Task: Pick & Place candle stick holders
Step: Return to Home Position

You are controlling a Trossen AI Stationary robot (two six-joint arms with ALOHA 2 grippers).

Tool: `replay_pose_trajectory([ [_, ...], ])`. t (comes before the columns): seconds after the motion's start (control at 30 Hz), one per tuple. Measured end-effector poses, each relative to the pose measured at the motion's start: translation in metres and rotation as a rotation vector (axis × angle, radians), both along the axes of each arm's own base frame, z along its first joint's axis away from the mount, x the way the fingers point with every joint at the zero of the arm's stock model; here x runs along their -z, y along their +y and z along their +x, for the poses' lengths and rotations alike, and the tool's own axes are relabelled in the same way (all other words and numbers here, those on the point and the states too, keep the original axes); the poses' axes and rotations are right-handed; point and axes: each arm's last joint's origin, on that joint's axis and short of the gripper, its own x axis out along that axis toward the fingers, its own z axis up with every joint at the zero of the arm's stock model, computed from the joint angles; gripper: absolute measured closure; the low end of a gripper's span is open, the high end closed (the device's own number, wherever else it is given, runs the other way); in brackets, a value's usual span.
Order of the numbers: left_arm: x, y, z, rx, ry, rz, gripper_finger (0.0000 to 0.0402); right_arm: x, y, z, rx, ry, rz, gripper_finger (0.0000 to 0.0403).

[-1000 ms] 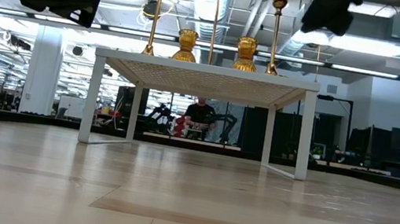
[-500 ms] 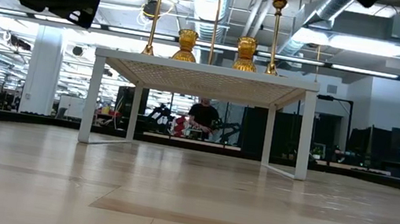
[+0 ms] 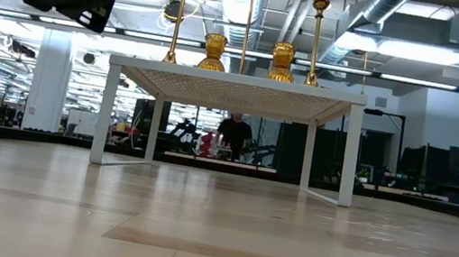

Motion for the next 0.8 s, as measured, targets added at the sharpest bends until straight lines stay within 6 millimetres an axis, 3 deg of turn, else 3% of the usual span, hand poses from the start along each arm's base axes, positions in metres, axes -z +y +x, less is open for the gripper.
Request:
replay_pose_trajectory([
  [0.17,0.0,0.0,0.0,0.0,-0.008,0.026,0.0394,0.026,-0.014,0.015,-0.116,-0.029,0.032,0.0402],
  [0.3,-0.001,0.0,0.0,0.0,-0.014,0.024,0.0394,0.056,-0.046,0.027,-0.064,0.035,0.095,0.0402],
  [0.43,-0.001,0.0,0.0,0.0,-0.016,0.031,0.0394,0.068,-0.075,0.027,0.008,0.029,0.165,0.0403],
  [0.57,-0.001,0.0,0.0,0.0,-0.016,0.031,0.0394,0.071,-0.093,0.015,0.057,-0.046,0.182,0.0403],
  [0.8,-0.001,0.0,0.0,0.0,-0.013,0.02,0.0394,0.071,-0.103,-0.029,0.068,-0.242,0.2,0.0403],
])
